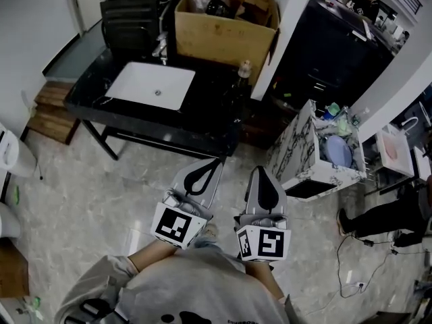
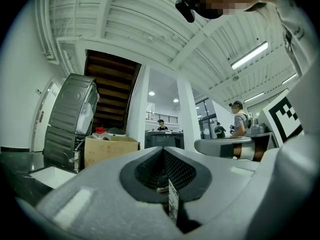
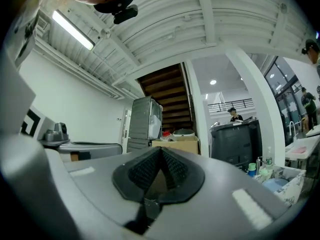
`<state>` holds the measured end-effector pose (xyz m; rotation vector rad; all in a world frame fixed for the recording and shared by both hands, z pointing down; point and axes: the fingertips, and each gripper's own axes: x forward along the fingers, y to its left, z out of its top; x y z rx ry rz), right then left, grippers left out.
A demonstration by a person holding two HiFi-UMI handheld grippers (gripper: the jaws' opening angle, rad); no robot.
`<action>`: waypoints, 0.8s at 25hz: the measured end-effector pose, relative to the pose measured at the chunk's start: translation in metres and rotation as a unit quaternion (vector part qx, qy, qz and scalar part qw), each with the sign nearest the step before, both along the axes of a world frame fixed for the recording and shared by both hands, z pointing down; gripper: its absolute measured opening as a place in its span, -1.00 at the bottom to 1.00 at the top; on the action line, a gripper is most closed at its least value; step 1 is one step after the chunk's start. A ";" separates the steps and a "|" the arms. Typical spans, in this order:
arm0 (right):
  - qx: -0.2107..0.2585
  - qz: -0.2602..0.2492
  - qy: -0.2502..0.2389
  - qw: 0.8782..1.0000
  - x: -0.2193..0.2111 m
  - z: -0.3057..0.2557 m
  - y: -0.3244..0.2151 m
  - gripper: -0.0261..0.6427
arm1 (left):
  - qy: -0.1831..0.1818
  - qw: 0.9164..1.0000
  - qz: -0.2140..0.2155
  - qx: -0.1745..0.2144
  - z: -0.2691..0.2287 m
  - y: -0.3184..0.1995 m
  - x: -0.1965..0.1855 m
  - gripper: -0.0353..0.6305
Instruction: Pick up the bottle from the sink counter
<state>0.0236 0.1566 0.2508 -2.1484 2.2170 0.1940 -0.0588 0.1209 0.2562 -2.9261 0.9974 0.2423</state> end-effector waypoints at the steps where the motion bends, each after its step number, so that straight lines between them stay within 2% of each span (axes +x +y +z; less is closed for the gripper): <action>1: 0.001 -0.004 -0.001 1.000 0.004 -0.001 -0.006 -0.93 | 0.000 1.000 -0.004 -0.001 0.000 -0.006 0.003 -0.89; 10: 0.002 -0.035 0.001 0.999 0.043 0.001 -0.053 -0.93 | -0.001 0.999 -0.033 -0.001 0.002 -0.048 0.042 -0.89; 20: 0.000 -0.050 -0.012 0.999 0.072 0.009 -0.074 -0.93 | -0.015 0.999 -0.049 0.000 0.007 -0.066 0.067 -0.89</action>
